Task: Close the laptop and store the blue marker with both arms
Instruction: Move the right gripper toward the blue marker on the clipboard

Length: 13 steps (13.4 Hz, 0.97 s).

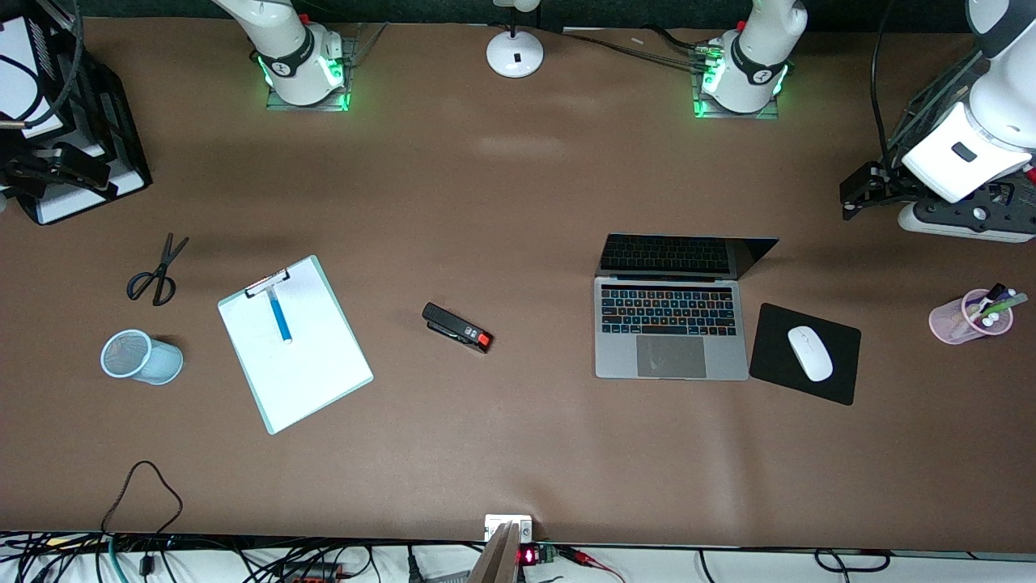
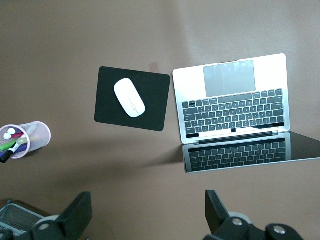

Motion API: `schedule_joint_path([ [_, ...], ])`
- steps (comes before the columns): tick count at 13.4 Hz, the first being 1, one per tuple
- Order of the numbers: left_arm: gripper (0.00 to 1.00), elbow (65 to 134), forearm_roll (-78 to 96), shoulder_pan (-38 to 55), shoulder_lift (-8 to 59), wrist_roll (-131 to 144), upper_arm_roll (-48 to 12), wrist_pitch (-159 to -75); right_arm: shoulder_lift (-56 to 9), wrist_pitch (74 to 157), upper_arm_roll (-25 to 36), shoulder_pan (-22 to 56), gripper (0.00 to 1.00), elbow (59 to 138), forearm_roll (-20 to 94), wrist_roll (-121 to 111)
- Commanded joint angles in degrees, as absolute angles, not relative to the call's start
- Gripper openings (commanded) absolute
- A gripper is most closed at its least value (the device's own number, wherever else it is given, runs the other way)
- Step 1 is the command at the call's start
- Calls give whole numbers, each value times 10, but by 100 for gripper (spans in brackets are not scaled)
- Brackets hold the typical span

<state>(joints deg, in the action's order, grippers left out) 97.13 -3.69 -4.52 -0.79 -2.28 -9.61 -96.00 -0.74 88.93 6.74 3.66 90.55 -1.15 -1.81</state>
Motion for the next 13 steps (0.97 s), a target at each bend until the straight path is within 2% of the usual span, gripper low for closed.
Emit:
schedule_joint_path([
  [1,100,960,-26,-50,-2,-32,-100,-960,-2,880,66,39,100,903,-21,-16],
  [9,100,960,-25,-52,3,-14,-100,-949,-25,886,65,40,100,901,-20,-15],
  [10,96,961,-18,-54,4,-7,-99,-949,-32,890,65,41,100,901,-20,-13],
  [11,56,961,-5,-57,5,-7,-98,-945,-43,899,65,40,100,901,-17,-11],
  [12,30,961,-3,-58,5,-7,-98,-935,-54,916,65,40,100,901,-11,-8],
  [13,11,959,4,-60,10,-9,-96,-933,-70,938,65,39,100,901,-4,-6],
])
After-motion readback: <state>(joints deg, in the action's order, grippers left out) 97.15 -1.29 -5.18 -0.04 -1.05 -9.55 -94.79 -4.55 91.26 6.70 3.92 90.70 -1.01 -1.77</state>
